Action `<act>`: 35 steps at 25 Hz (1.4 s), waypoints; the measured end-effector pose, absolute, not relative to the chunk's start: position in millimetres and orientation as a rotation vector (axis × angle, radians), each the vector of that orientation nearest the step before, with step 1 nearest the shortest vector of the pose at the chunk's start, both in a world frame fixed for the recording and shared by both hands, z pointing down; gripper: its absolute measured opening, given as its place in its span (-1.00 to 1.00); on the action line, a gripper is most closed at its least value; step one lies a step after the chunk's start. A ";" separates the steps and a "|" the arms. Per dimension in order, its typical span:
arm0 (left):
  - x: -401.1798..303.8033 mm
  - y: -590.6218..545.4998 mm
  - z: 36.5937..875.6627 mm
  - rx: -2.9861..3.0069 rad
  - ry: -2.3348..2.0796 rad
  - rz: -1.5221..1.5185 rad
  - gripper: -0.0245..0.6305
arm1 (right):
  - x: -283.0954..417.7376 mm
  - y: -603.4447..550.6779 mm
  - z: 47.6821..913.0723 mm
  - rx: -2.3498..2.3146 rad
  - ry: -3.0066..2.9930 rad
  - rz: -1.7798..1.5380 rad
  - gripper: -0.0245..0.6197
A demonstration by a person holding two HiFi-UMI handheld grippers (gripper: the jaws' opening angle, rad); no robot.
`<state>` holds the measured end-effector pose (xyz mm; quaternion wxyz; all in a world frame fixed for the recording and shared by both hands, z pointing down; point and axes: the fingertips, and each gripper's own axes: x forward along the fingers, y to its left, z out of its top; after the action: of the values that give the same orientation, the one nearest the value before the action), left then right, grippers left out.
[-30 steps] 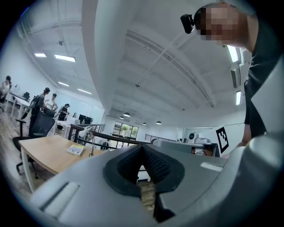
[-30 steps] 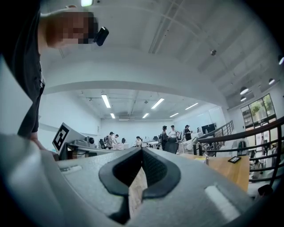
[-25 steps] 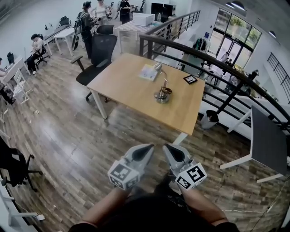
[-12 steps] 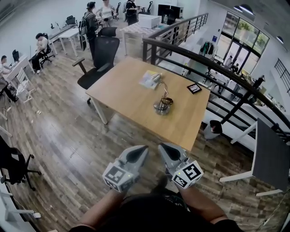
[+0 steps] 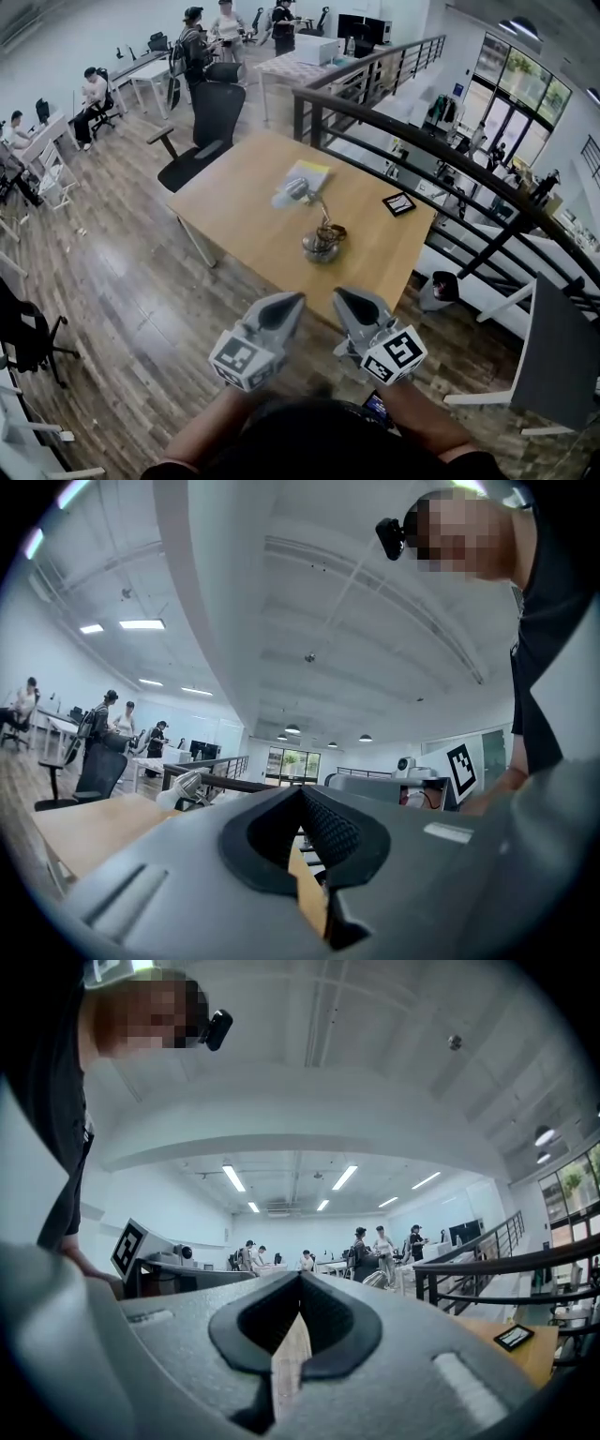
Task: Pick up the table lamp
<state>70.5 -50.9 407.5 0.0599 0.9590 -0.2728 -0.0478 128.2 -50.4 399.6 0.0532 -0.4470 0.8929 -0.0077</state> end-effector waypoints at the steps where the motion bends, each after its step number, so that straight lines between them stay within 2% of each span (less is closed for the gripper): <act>1: 75.4 -56.7 409.1 2.900 -0.834 -0.136 -0.92 | 135.0 -56.2 400.6 -1.357 2.709 -0.038 -0.91; 8: 81.1 -105.9 417.3 2.876 -0.892 -0.123 -0.92 | 147.7 -102.5 418.0 -1.332 2.707 -0.139 -0.91; 15: 56.2 -170.6 421.8 2.872 -0.870 -0.143 -0.92 | 121.4 -153.2 420.3 -1.361 2.734 -0.087 -0.91; 28: 1.0 -281.5 419.2 2.914 -0.665 -0.132 -0.92 | 109.3 -247.8 428.3 -1.697 2.599 -0.070 -0.91; 35: -2.0 -306.8 433.1 2.899 -0.602 -0.132 -0.92 | 115.3 -267.8 447.5 -1.807 2.585 -0.073 -0.79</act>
<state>-2.0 -306.8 433.1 0.0887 0.9743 -0.2022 -0.0445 115.3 -267.8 447.5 -0.0065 -0.5728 0.8194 -0.0233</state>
